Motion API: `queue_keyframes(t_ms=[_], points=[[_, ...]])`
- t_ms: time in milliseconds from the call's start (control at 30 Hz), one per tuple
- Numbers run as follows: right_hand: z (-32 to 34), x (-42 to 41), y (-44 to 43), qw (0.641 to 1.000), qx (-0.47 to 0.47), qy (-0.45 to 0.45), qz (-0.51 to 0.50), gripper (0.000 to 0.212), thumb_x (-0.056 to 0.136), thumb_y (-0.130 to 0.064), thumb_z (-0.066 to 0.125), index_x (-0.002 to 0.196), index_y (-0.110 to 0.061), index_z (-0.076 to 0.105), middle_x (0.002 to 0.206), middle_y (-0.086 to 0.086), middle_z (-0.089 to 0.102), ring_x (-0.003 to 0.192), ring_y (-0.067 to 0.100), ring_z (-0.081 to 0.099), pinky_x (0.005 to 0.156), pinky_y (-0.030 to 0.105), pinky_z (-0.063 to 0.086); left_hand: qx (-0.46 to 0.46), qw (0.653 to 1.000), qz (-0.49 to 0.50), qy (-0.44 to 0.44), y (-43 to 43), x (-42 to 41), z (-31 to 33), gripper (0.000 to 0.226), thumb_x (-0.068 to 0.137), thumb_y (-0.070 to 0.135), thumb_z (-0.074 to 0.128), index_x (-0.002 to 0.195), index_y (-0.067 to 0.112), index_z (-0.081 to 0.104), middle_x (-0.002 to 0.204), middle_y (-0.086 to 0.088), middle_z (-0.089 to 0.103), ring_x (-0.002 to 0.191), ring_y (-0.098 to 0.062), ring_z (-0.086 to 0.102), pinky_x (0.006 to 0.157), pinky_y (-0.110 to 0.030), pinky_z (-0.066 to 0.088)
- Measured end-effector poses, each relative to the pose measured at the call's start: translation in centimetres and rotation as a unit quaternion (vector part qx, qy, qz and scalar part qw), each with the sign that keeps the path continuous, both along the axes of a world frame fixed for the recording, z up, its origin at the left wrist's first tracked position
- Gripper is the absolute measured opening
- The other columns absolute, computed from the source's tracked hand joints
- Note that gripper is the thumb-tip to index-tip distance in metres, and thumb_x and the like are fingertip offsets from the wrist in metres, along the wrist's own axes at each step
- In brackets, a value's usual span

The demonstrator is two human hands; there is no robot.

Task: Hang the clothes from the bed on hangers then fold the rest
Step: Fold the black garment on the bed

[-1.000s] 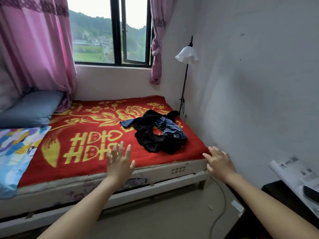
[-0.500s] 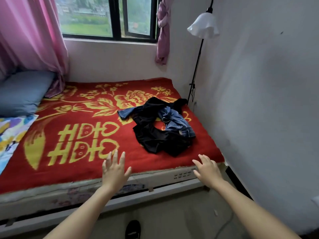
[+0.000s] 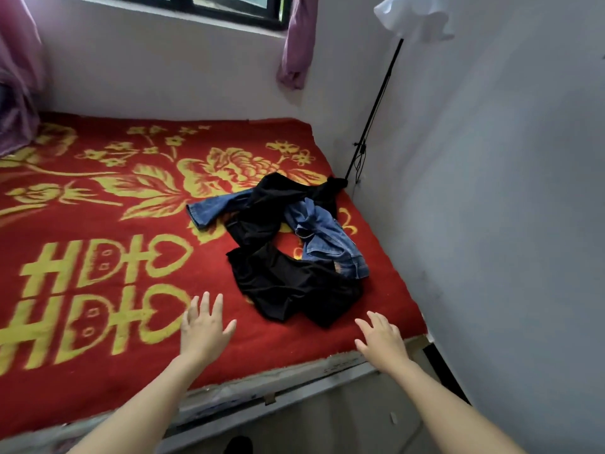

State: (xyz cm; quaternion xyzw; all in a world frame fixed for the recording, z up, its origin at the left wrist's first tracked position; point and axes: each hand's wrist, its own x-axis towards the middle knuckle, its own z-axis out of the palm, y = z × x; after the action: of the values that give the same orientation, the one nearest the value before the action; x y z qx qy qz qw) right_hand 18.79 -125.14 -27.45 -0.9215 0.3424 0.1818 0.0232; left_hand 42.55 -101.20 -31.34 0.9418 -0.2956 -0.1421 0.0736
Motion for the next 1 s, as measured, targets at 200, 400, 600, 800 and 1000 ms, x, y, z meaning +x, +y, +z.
queue_keyframes(t_ms=[200,400,600,800,1000], points=[[-3.4,1.4,-3.2,0.995,0.054,-0.002,-0.079,0.054,0.097,-0.039,0.043,0.146,-0.023,0.028,0.155,0.005,0.020,0.144,0.019,0.013,0.113,0.038,0.022,0.018,0.999,-0.032,0.027,-3.6,-0.2,-3.6,0.069,0.095,0.057,0.030,0.151,0.024,0.008,0.158,-0.006,0.006,0.145,-0.025,0.001,0.115,-0.040,0.013],[-8.2,3.2,-6.8,0.981,0.127,0.002,-0.148,0.058,0.094,-0.039,0.050,0.146,-0.022,0.029,0.153,0.006,0.024,0.141,0.021,0.019,0.110,0.039,0.025,0.059,0.995,-0.032,0.076,-6.2,-2.0,-7.0,0.070,0.095,0.056,0.030,0.151,0.022,0.006,0.159,-0.006,0.005,0.146,-0.025,0.000,0.116,-0.039,0.012],[-12.2,6.5,-12.9,0.972,0.186,0.018,-0.146,0.061,0.092,-0.039,0.051,0.146,-0.023,0.027,0.153,0.005,0.024,0.141,0.021,0.022,0.108,0.039,0.028,0.102,0.991,-0.021,0.089,-12.3,-1.8,-9.2,0.072,0.095,0.056,0.032,0.152,0.022,0.005,0.159,-0.006,0.004,0.146,-0.024,0.001,0.115,-0.035,0.015],[-16.3,8.9,-22.4,0.970,0.199,0.007,-0.139,0.065,0.093,-0.039,0.052,0.148,-0.022,0.022,0.154,0.006,0.022,0.141,0.022,0.021,0.108,0.037,0.028,0.123,0.988,-0.035,0.090,-21.2,-0.9,-13.3,0.079,0.091,0.057,0.040,0.152,0.022,0.003,0.159,-0.006,0.002,0.146,-0.024,0.001,0.115,-0.035,0.014],[-21.3,10.1,-26.5,0.959,0.228,0.003,-0.166,0.079,0.088,-0.044,0.059,0.150,-0.023,0.013,0.156,0.006,0.016,0.142,0.023,0.017,0.109,0.038,0.028,0.143,0.983,-0.079,0.089,-27.8,-0.3,-18.0,0.094,0.085,0.059,0.051,0.149,0.026,-0.010,0.158,-0.005,-0.010,0.146,-0.025,-0.007,0.116,-0.042,0.007]])
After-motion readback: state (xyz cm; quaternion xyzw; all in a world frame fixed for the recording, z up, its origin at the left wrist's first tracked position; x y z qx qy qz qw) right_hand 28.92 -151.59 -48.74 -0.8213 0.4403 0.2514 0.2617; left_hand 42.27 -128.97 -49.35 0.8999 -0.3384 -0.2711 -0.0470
